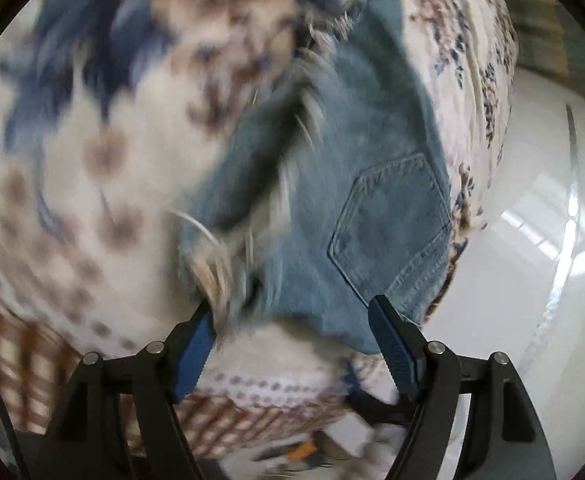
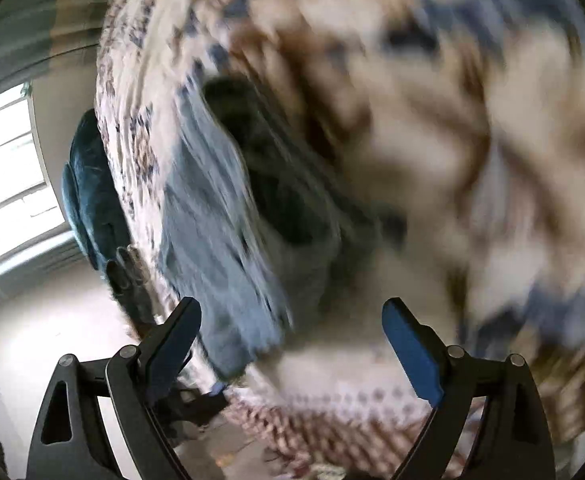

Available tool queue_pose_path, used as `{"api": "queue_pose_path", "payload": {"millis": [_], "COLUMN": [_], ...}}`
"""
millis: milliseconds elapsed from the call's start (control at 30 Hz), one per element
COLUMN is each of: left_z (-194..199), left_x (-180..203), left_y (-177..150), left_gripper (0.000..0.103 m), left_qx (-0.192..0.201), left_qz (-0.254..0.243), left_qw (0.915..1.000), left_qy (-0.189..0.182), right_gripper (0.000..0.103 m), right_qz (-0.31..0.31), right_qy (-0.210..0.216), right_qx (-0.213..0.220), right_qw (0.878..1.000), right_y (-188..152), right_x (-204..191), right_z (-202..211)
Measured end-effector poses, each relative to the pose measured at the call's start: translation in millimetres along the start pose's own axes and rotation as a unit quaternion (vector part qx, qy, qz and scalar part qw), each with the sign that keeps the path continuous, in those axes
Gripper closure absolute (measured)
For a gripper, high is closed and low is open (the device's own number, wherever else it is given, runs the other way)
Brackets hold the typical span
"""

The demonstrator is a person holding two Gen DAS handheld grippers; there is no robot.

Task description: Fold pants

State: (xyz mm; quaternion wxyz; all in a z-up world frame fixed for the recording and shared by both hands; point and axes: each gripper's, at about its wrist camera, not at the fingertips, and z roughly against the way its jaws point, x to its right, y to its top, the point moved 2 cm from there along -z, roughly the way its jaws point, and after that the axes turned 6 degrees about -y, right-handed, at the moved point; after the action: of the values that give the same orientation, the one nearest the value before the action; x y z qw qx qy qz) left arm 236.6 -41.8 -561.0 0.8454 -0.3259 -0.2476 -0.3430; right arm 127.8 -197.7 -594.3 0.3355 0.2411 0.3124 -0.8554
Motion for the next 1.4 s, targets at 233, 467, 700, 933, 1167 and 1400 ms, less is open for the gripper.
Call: {"api": "queue_pose_path", "payload": {"millis": [233,467,700,933,1167,1400], "left_z": [-20,-35,-52,-55,-31,-28], "left_x": [-1,14,20,19,51,91], "left_y": [-18,-18,-1,33,34,34], "left_gripper": [0.029,0.029,0.029,0.034,0.080,0.093], "left_qx": [-0.010,-0.008,0.013,0.079,0.103,0.107], "left_qz": [0.015,0.015,0.080,0.126,0.047,-0.027], "left_qw": [0.9996,0.9962,0.9806,0.9718,0.9890,0.9934], "left_qy": [-0.023,-0.085,-0.178,-0.183,-0.095,-0.031], "right_gripper": [0.008,0.041,0.067,0.068,0.053,0.073], "right_qz": [-0.034,-0.132,-0.134,-0.105,-0.097,-0.090], "right_qy": [0.090,0.133,0.154,0.114,0.076,0.052], "right_qx": [0.058,0.073,0.045,0.043,0.036,0.074], "right_qw": [0.994,0.980,0.978,0.987,0.992,0.992], "right_y": [21,25,9,20,25,19], "right_x": [-13,-25,-60,-61,-49,-63], "right_z": [-63,-63,-48,-46,-45,-26]}}
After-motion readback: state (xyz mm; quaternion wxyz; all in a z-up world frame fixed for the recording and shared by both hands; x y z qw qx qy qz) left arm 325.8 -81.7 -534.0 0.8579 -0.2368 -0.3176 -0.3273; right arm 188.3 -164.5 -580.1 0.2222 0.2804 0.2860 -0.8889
